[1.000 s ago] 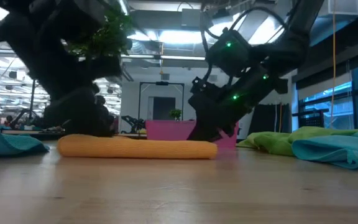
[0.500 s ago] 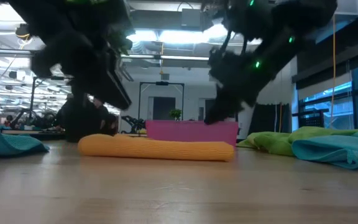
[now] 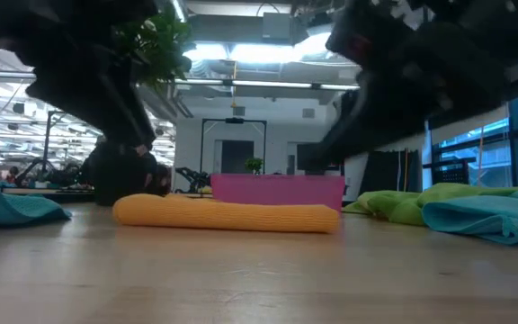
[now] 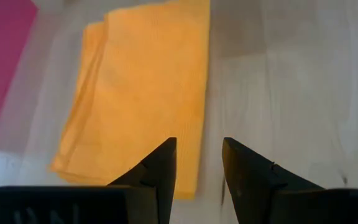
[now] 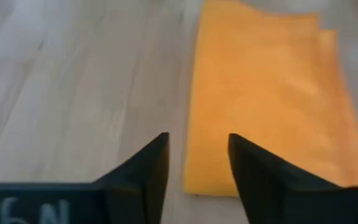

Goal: Roll microfiber towels into tight, uniform cylinder then place into a basket
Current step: Roll the orange towel

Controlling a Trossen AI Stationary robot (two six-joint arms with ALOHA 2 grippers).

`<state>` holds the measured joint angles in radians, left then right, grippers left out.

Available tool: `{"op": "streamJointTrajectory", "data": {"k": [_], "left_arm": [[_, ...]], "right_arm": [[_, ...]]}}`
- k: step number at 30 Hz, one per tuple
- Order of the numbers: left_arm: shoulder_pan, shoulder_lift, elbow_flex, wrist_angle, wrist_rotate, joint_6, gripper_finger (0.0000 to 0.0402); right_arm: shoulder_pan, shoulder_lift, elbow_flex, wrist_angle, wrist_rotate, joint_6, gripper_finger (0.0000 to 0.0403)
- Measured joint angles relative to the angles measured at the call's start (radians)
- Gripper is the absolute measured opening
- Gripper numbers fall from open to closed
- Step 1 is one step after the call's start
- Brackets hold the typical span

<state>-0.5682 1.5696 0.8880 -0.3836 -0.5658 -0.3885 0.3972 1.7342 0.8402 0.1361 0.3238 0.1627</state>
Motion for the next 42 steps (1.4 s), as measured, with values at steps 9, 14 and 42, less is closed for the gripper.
{"op": "streamJointTrajectory", "data": {"k": [9, 14, 42], "left_arm": [[0.000, 0.000, -0.047, 0.041, 0.028, 0.006, 0.0146], [0.007, 0.000, -0.072, 0.089, 0.026, 0.002, 0.0185], [0.048, 0.134, -0.141, 0.231, 0.001, 0.218, 0.0204]], "right_arm": [[0.040, 0.107, 0.001, 0.036, 0.145, -0.110, 0.0224], [0.044, 0.120, 0.001, 0.040, 0.156, -0.153, 0.0225], [0.045, 0.199, 0.005, 0.103, 0.187, -0.192, 0.0225]]}}
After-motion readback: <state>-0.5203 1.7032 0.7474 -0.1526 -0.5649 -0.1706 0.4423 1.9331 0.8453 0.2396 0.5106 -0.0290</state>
